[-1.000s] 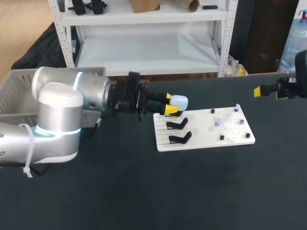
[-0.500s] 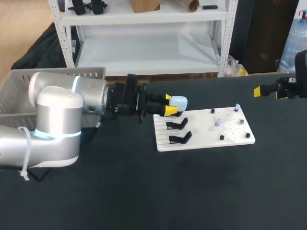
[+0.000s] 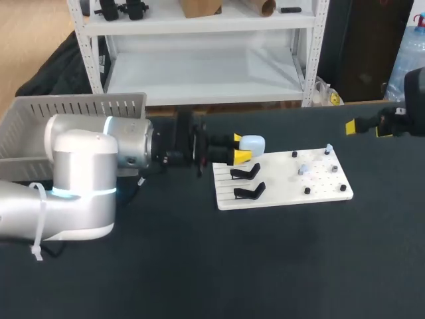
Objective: Pick up each earbud case from the left stands, insert the matching earbuds, close the lid, and place the case in the box.
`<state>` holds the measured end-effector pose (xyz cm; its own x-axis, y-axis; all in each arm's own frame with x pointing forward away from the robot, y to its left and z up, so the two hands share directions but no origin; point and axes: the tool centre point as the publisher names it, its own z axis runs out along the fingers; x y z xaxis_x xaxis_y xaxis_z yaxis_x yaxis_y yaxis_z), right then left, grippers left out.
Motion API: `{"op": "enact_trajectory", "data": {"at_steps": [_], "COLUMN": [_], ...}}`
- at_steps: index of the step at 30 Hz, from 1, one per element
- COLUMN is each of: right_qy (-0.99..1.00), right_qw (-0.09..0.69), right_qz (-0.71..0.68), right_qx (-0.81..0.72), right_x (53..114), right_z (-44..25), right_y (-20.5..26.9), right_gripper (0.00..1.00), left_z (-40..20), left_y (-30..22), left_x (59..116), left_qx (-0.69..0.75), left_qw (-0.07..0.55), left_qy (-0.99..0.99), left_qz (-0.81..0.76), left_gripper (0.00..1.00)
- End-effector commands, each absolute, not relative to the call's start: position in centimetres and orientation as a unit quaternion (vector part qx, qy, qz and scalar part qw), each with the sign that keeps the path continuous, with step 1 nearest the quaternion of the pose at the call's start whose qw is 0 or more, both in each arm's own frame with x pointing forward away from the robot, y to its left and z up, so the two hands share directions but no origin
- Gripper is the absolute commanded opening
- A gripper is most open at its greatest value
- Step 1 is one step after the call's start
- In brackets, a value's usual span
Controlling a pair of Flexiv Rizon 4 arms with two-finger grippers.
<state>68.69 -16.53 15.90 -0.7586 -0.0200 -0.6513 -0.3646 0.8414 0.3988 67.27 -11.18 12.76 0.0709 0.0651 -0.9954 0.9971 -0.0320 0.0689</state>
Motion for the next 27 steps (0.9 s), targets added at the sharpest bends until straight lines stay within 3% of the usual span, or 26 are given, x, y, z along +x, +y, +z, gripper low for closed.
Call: {"op": "enact_trajectory", "data": {"at_steps": [1,14,27], "right_qy": [0.894,0.889,0.897], "right_qw": [0.331,0.301,0.259], "right_qz": [0.274,0.283,0.285], "right_qx": [-0.123,-0.197,-0.216], "right_x": [66.4,61.9,61.7], "right_z": [17.0,18.3,17.2], "right_y": [-15.8,-8.7,-3.9], "right_gripper": [1.00,1.00,1.00], "left_z": [12.4,12.1,11.6], "left_y": [-11.6,-11.9,-12.0], "left_x": [67.0,66.8,66.8], "left_qx": [0.533,0.518,0.510], "left_qw": [0.499,0.499,0.502], "left_qy": [0.491,0.497,0.491], "left_qz": [-0.476,-0.486,-0.497], "left_gripper": [0.00,0.00,0.00]}}
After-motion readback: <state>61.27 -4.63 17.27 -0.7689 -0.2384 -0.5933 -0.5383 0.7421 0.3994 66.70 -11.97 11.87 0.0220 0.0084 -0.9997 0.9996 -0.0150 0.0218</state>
